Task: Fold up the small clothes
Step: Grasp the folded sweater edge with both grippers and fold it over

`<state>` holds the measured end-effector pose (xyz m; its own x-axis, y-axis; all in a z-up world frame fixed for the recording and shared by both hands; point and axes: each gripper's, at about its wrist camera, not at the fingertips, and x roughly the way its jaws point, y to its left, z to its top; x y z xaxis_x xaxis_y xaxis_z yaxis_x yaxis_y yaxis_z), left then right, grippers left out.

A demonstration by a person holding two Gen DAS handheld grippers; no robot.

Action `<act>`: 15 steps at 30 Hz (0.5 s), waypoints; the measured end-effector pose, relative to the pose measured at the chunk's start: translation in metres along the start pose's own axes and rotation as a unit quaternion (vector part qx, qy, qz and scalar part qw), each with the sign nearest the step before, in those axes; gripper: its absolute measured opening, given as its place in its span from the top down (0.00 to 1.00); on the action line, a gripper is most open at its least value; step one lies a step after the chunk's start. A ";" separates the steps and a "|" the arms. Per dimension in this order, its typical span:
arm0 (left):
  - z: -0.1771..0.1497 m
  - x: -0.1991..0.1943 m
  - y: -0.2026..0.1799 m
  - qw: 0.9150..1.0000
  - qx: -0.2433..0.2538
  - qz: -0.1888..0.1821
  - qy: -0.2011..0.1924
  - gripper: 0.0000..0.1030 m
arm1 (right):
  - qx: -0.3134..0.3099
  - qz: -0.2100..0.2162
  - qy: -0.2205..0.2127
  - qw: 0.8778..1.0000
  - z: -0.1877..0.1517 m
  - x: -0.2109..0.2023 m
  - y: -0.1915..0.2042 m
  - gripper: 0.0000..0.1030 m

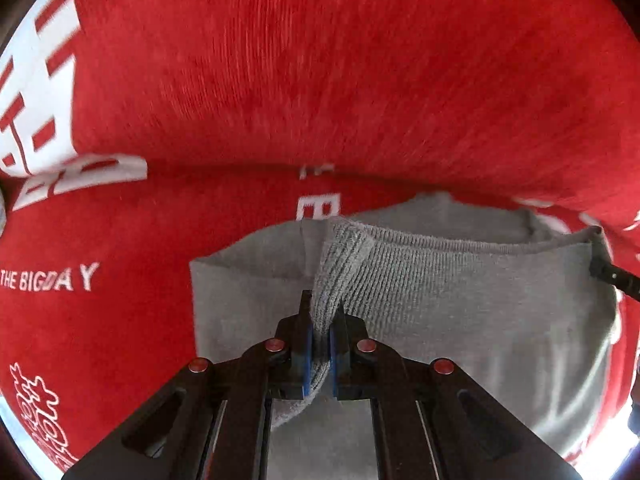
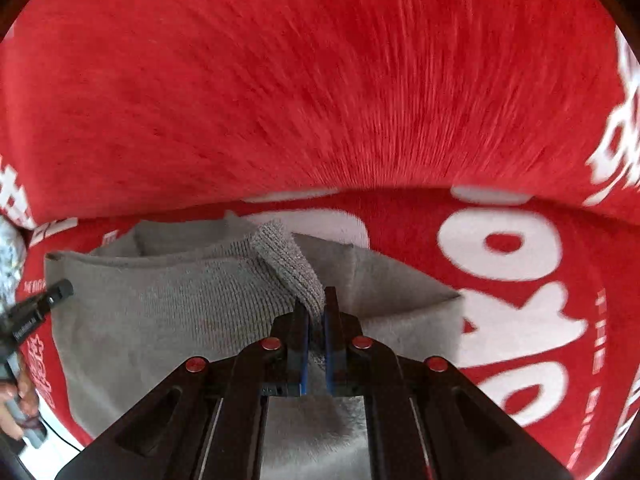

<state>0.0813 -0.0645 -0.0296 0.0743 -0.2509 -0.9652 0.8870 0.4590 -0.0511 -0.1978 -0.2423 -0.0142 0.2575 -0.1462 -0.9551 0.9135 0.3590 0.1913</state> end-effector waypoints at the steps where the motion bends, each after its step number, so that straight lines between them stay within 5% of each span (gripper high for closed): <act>1: -0.001 0.007 0.001 1.000 -0.002 0.008 0.004 0.93 | 0.010 0.004 0.004 1.000 -0.001 0.009 -0.004 0.94; 3: -0.001 0.012 0.006 1.000 -0.010 0.028 0.002 0.84 | 0.030 0.011 0.007 0.999 -0.003 0.018 -0.011 0.93; 6: 0.002 0.007 0.021 0.996 -0.022 0.080 -0.010 0.56 | 0.069 0.013 -0.003 0.997 -0.002 0.013 -0.023 0.90; 8: 0.005 0.000 0.037 0.992 -0.031 0.123 -0.012 0.54 | 0.091 -0.027 -0.013 0.995 -0.001 0.003 -0.033 0.65; 9: 0.005 -0.003 0.045 0.991 -0.038 0.130 -0.008 0.54 | 0.105 -0.038 -0.019 0.994 0.000 -0.003 -0.039 0.66; 11: 0.005 -0.013 0.058 0.993 -0.054 0.103 -0.001 0.54 | 0.129 -0.035 -0.026 0.991 -0.001 -0.018 -0.050 0.69; 15: -0.006 -0.032 0.048 0.999 -0.035 0.026 -0.002 0.65 | 0.100 0.041 -0.037 0.993 -0.017 -0.039 -0.036 0.81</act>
<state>0.1185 -0.0299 -0.0028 0.1216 -0.2273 -0.9662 0.8476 0.5303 -0.0181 -0.2460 -0.2334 0.0123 0.3495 -0.1938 -0.9167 0.9307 0.1840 0.3160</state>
